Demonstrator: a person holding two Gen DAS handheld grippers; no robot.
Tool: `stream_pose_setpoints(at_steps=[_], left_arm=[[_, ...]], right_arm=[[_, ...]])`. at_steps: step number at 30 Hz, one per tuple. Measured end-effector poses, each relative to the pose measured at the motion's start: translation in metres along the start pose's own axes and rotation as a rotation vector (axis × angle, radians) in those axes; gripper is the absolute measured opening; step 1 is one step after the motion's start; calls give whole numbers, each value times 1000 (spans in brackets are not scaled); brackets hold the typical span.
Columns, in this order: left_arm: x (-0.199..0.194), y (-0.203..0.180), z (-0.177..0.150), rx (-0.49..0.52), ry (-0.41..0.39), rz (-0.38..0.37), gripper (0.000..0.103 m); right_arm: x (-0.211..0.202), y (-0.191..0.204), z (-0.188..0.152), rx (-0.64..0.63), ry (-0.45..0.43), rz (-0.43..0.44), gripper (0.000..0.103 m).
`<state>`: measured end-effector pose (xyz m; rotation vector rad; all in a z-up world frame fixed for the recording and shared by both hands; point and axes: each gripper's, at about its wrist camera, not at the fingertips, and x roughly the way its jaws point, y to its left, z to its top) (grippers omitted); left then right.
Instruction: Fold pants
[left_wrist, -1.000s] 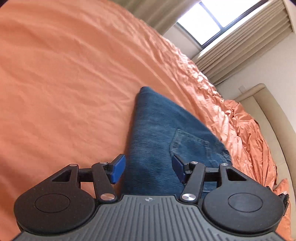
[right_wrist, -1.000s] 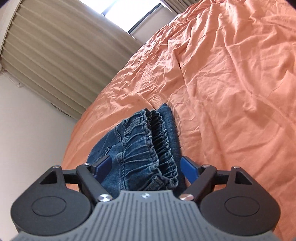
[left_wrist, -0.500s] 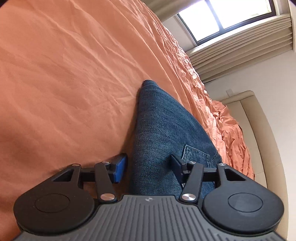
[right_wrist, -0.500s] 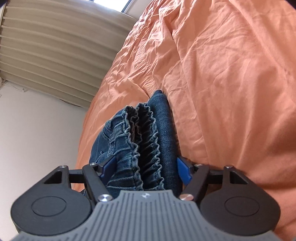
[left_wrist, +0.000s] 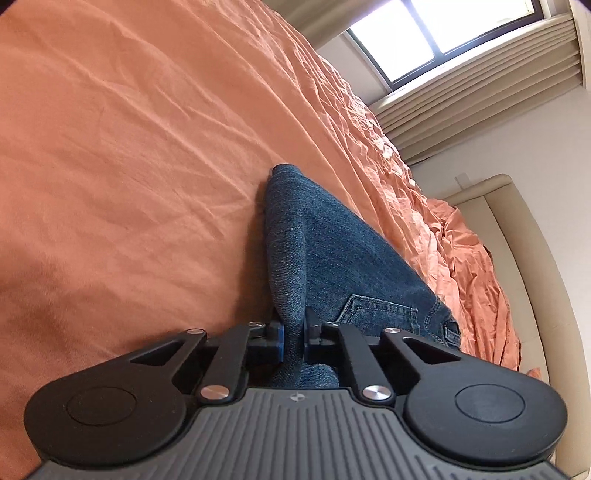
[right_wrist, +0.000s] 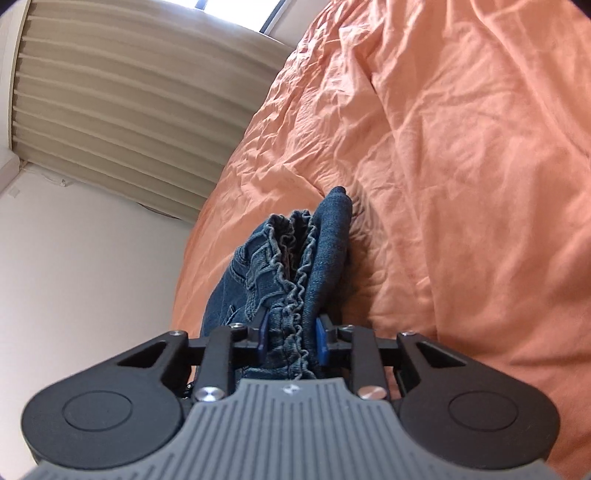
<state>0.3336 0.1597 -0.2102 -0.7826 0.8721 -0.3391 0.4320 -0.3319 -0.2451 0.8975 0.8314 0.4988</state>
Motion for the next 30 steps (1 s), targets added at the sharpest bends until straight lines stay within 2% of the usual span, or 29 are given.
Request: stream_pose_setpoints(at_steps=[4,7,13,16,19,26,30], left_arm=[[-14,-2,-3,-24,-17,-23,7],[-31,-11,-5,-2,-34,-45,7],[-88,-18,8,2,-72,-76,6],[-121,-14,19,59,-66,-9,6],[-158,-3,36,73,-72,52,6],[-248,22,84,117,-136,221,6],[-278,39,106,131,-156,299,6]], right_arm=[[-13,45,-2,-90,6,-18,18],[-19,80,-6,-152,12,-33,18],[-3,139,-28,-226,90,-16,17],[19,162,-43,-231,111,29,17],[50,184,-61,-229,148,74,17],[143,238,-111,-200,241,184,17],[189,263,-134,-211,292,213,17]])
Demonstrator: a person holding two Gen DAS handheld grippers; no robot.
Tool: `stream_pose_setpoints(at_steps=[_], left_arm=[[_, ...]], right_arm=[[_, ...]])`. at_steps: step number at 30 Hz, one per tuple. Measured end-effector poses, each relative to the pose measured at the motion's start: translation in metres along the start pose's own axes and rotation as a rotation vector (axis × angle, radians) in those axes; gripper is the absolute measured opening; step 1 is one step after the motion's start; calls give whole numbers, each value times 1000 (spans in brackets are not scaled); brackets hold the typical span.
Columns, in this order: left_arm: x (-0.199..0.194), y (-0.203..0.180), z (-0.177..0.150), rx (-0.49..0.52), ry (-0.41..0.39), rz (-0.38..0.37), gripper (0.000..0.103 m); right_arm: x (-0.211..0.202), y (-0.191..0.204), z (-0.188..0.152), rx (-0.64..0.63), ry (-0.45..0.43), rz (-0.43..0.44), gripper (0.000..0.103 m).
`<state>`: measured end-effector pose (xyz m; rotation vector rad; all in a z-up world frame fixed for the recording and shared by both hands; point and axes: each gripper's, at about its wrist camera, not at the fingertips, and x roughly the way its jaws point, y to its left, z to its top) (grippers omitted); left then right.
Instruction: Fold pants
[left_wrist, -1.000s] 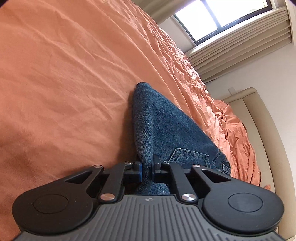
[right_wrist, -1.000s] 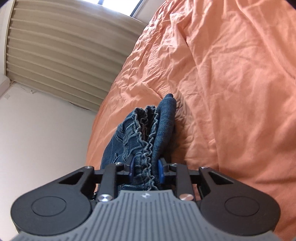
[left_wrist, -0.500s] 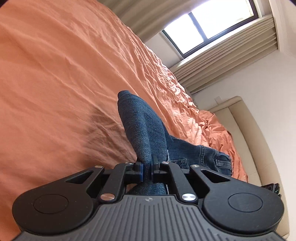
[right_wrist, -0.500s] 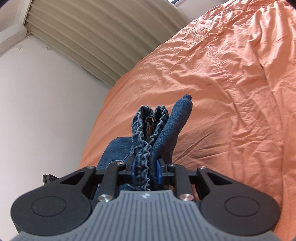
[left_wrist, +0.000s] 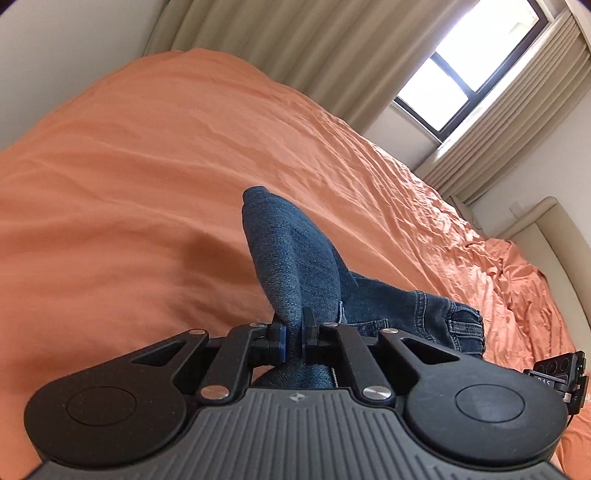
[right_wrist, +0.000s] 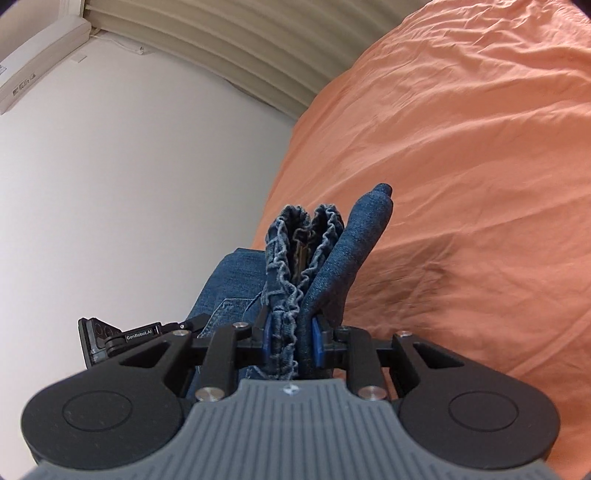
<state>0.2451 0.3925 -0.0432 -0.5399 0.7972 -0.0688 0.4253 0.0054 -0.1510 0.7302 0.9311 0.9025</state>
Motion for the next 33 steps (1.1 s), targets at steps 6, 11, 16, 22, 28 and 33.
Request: stream_pose_setpoints(at_steps=[6,11,16,22,28,33], left_arm=[[21,56,-2,-44,27,57,7],[58,98,-20,-83,65,117,7],[76,116,-26,-118,73,101,9],[72,111,-26,-115,75,116,26],[21,88,-29,8,31,208,31],[-18,56,-51,142,6,209,31]], right_arm=[[59,-21,-12,31,73,-39,17],[75,-55,-25,78,94,-125,16],[89,-70,-34,48,92,-190,15],[89,-59,-35,-8,89,-221,21],[53,-15,-50,-273,10,-283,37],[33,35,-64,-476,-69,-321,35]])
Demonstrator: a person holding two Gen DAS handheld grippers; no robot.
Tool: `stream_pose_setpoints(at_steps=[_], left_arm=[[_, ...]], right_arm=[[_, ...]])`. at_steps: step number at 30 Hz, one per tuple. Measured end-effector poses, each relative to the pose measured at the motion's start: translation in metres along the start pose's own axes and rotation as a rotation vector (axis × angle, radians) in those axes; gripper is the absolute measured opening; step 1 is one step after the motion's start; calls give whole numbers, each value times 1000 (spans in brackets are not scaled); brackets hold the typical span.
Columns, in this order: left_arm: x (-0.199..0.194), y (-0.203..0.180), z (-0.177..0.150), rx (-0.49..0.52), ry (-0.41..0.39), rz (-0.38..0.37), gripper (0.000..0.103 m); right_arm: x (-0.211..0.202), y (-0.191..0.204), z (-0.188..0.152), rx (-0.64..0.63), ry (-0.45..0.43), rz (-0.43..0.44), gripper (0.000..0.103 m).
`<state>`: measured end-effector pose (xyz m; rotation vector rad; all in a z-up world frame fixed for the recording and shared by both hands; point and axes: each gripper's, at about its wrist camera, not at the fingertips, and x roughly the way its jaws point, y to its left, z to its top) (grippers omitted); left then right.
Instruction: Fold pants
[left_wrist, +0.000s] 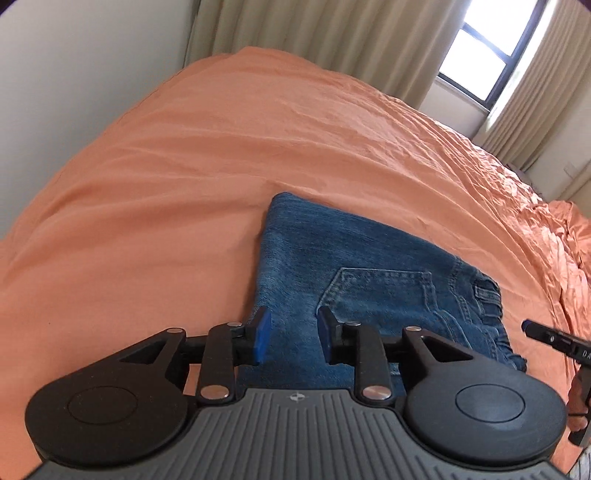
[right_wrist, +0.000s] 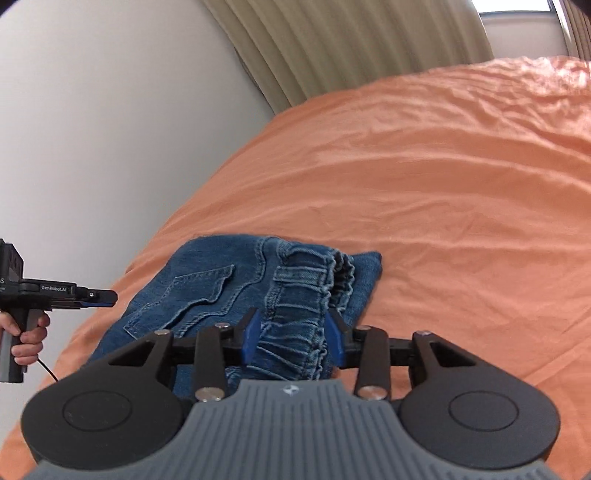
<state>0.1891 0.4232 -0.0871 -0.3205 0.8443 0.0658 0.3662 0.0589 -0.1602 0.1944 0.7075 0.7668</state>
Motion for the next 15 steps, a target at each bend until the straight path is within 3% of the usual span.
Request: stream_pose_setpoints(at_steps=[3,6,15], left_arm=[[-10,-17,-16,60,-16,13,31],[-4,-17,-35,59,21,35,31],[29,2,-67,8,84,75,17]], right_arm=[[-1,32,-3,-98,15,3,32],[7,47,-12,-162,20,-40,31],[60,28,-42,-126,135,-115,30]])
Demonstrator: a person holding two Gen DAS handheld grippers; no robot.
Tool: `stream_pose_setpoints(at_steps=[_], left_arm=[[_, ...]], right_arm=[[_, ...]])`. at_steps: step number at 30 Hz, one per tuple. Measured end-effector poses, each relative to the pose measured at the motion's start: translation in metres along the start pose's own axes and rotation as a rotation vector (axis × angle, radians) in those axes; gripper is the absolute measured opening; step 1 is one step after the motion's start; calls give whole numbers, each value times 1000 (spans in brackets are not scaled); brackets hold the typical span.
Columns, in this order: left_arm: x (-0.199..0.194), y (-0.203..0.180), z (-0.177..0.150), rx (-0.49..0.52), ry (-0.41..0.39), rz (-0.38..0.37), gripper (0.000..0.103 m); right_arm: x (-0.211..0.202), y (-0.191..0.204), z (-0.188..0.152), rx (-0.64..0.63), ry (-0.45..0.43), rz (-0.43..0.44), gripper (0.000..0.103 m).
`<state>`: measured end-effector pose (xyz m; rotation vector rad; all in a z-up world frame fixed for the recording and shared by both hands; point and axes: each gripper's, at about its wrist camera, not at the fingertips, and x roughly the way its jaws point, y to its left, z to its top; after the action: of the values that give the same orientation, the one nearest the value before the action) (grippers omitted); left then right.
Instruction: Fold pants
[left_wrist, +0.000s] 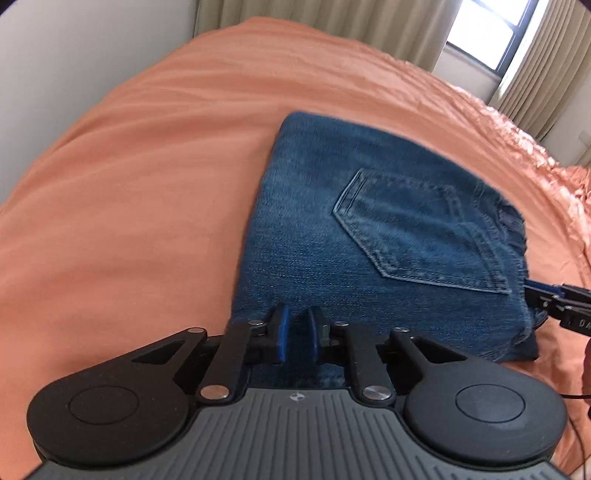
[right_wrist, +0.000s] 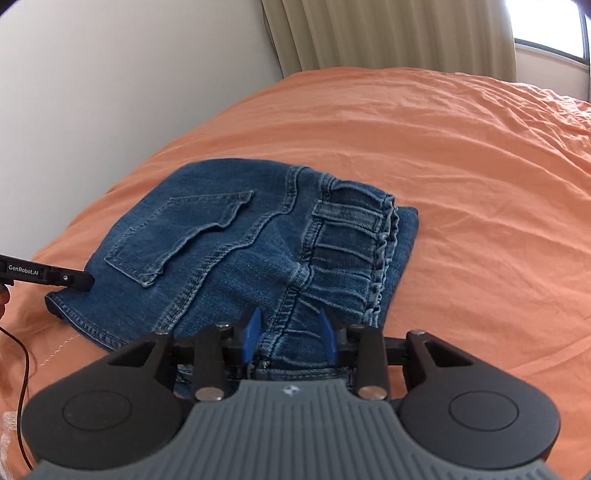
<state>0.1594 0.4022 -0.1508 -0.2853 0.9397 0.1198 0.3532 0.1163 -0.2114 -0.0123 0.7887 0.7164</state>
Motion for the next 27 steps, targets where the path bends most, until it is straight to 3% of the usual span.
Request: stream_pose_setpoints(at_steps=[5,15,22,27], left_arm=[[15,-1,1,11,21,15,16],[-5,-10,7,-15,19,62,16],[-74,-36,14,60,-47,140,18],[-143,-67,23,138,-145,200,21]], right_arm=[[14,0,-3,-18,18,-18,30],[12,7,22,-38,84,-42,30],[-57,23,43,-89,-24,-45,37],[-123,41,60,-130,-128,-27,45]])
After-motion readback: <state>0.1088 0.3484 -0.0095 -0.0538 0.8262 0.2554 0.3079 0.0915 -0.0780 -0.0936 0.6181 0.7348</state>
